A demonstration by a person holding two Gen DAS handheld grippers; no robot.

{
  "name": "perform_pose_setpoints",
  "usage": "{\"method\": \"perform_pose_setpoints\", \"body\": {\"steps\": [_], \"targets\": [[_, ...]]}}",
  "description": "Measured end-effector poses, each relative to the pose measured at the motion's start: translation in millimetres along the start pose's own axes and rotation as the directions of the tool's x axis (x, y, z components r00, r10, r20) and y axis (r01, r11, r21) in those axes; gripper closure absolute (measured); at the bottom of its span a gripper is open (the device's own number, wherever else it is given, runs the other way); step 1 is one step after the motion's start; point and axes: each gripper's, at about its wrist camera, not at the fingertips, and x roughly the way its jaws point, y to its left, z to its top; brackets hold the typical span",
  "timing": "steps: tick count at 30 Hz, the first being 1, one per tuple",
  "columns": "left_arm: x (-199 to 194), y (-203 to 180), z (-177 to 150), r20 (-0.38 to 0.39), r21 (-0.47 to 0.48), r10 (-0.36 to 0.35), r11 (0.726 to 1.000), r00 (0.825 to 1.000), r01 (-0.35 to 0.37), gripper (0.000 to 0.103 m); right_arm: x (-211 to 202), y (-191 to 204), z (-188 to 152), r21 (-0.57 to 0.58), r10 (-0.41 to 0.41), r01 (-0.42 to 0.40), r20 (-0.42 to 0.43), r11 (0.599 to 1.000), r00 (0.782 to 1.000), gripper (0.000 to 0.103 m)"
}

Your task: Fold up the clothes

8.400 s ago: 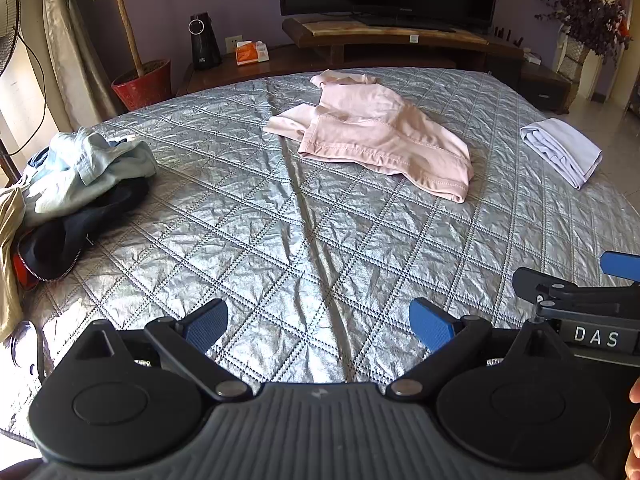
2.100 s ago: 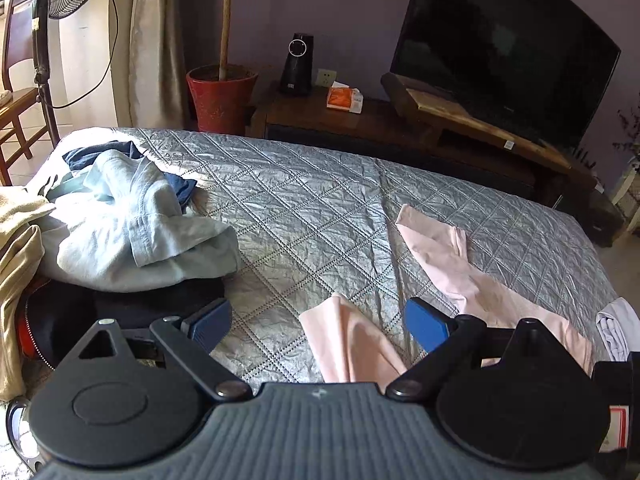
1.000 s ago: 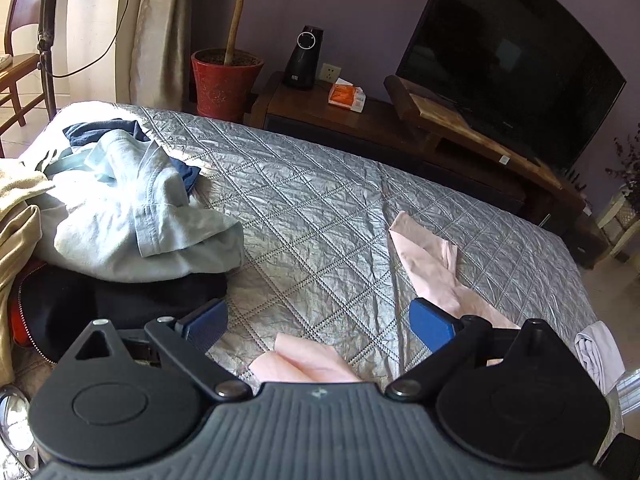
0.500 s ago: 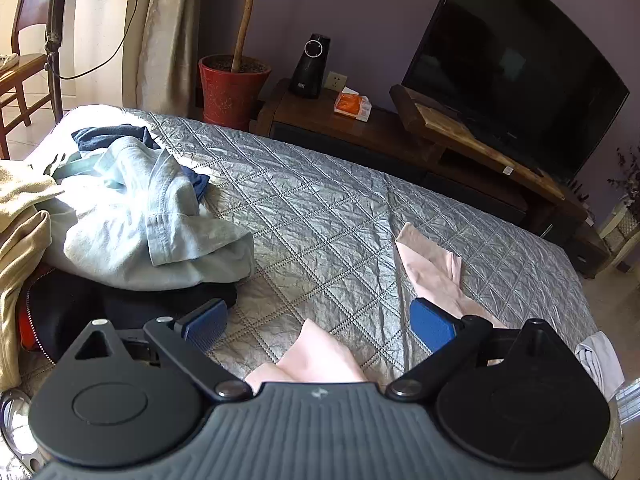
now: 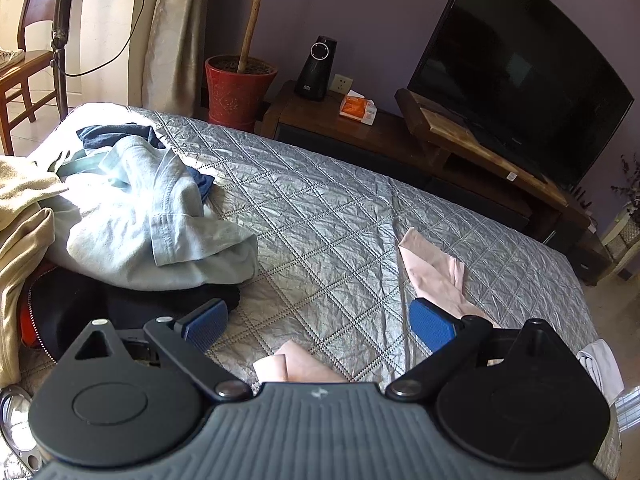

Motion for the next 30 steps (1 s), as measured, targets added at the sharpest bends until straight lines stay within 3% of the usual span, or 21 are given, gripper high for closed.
{"method": "perform_pose_setpoints", "body": {"steps": [3,5,6,7,9,11,14,17,18,20,23,26,27,29,30], "targets": [[1,0,-1,-0.003,0.003,0.004,1.0,1.0,-0.004,0.006,-7,17,-7,0.004,0.125,-0.125,-0.019,0.992,0.992,0.1],[1,0,-2,-0.005,0.006,0.007,1.0,1.0,-0.007,0.006,-12,12,-13,0.067,0.145,-0.142,-0.033,0.988,0.989,0.079],[0,1,-1,-0.002,0.002,0.007,1.0,1.0,-0.007,0.006,-16,7,-16,0.105,0.148,-0.144,-0.033,0.984,0.988,0.062],[0,2,-1,0.0,-0.003,0.006,1.0,1.0,-0.006,0.006,-20,2,-19,0.142,0.152,-0.146,-0.034,0.979,0.988,0.058],[-1,5,0,0.001,-0.013,0.006,1.0,1.0,-0.006,0.006,-45,-21,-27,0.225,0.111,-0.113,0.021,0.968,0.994,0.059],[-1,7,0,0.0,-0.021,0.01,1.0,1.0,-0.01,0.006,-69,-52,-37,0.306,-0.017,0.01,0.019,0.952,1.0,0.058],[-1,7,0,-0.006,-0.019,0.001,1.0,1.0,-0.001,0.006,-106,-121,-67,0.491,-0.183,0.187,-0.057,0.851,0.982,0.057],[1,1,-2,-0.019,0.006,-0.008,1.0,1.0,0.008,0.006,-143,-189,-109,0.615,-0.297,0.361,-0.208,0.701,0.932,0.053],[1,-2,-3,-0.019,0.018,-0.006,1.0,1.0,0.007,0.006,-152,-207,-115,0.625,-0.311,0.398,-0.25,0.671,0.917,0.053],[1,-5,-4,-0.018,0.029,-0.005,1.0,1.0,0.006,0.006,-158,-238,-148,0.658,-0.209,0.425,-0.384,0.621,0.9,0.053],[4,-8,-6,-0.021,0.03,0.002,1.0,1.0,-0.001,0.006,-162,-241,-163,0.708,-0.092,0.346,-0.371,0.616,0.924,0.059],[7,-12,-8,-0.027,0.04,0.01,0.999,1.0,-0.009,0.006,-134,-227,-162,0.558,-0.024,0.367,-0.527,0.744,0.85,0.048],[8,-15,-8,-0.028,0.047,0.012,0.999,1.0,-0.01,0.006,-129,-226,-162,0.571,0.009,0.361,-0.542,0.737,0.84,0.054],[10,-19,-10,-0.031,0.061,0.013,0.998,0.999,-0.011,0.006,-129,-224,-158,0.568,0.005,0.343,-0.522,0.749,0.853,0.061],[11,-22,-11,-0.033,0.07,0.014,0.997,0.999,-0.012,0.006,-128,-223,-156,0.565,0.003,0.333,-0.511,0.755,0.86,0.073]]}}
